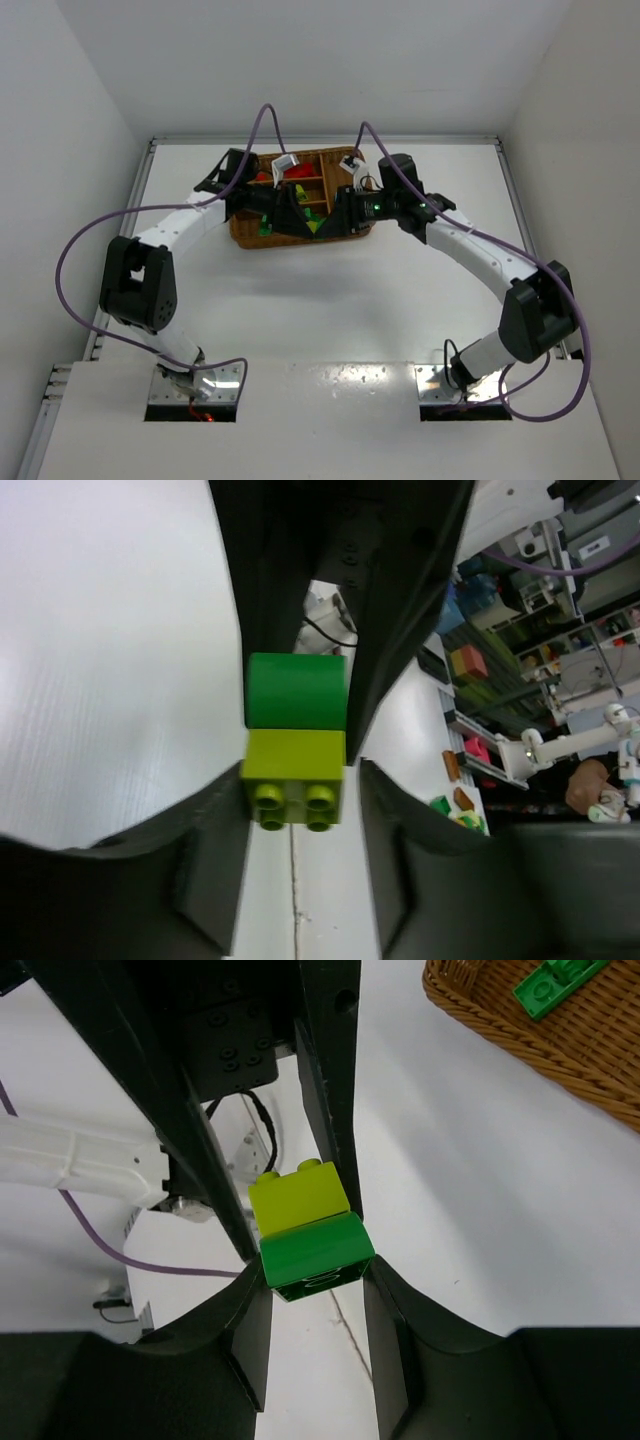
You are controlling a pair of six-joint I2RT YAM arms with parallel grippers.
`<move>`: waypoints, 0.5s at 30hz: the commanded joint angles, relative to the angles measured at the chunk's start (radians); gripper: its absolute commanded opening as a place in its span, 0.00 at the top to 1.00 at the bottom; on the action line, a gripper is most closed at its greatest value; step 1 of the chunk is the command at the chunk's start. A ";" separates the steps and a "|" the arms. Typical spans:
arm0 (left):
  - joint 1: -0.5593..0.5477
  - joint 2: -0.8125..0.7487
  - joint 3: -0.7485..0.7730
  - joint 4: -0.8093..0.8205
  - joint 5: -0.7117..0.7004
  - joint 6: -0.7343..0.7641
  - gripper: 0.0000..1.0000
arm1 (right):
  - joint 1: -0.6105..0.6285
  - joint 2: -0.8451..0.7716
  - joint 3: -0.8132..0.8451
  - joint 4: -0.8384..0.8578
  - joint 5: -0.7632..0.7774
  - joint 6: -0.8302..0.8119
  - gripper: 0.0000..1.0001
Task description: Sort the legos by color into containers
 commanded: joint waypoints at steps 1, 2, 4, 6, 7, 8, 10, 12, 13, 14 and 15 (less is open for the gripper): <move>-0.019 -0.011 0.055 0.026 0.076 0.040 0.53 | 0.007 -0.001 0.033 0.033 0.005 -0.009 0.95; -0.019 -0.011 0.064 0.026 0.063 0.040 0.66 | 0.007 -0.001 0.033 0.033 0.005 -0.009 0.95; -0.019 -0.011 0.064 0.026 0.053 0.040 0.77 | 0.007 -0.001 0.033 0.033 0.014 -0.009 0.95; -0.019 0.000 0.064 0.017 0.053 0.040 0.95 | 0.007 -0.010 0.033 0.022 0.014 -0.018 0.95; -0.008 0.000 0.064 0.017 0.044 0.040 1.00 | 0.007 -0.010 0.033 -0.005 0.014 -0.027 0.95; 0.001 0.000 0.064 0.017 0.024 0.031 1.00 | -0.002 -0.010 0.033 -0.025 0.027 -0.037 0.95; 0.035 0.000 0.064 0.017 -0.009 0.022 1.00 | -0.011 -0.021 0.033 -0.097 0.079 -0.073 0.95; 0.062 0.000 0.055 0.017 -0.074 -0.012 1.00 | -0.011 -0.064 0.033 -0.139 0.124 -0.116 0.95; 0.087 0.000 0.055 0.017 -0.105 -0.030 1.00 | -0.011 -0.075 0.033 -0.183 0.193 -0.127 0.95; 0.098 0.000 0.055 0.017 -0.114 -0.043 1.00 | -0.011 -0.100 0.015 -0.183 0.208 -0.127 0.95; 0.107 0.000 0.046 0.026 -0.136 -0.058 1.00 | -0.011 -0.113 -0.007 -0.183 0.245 -0.127 0.95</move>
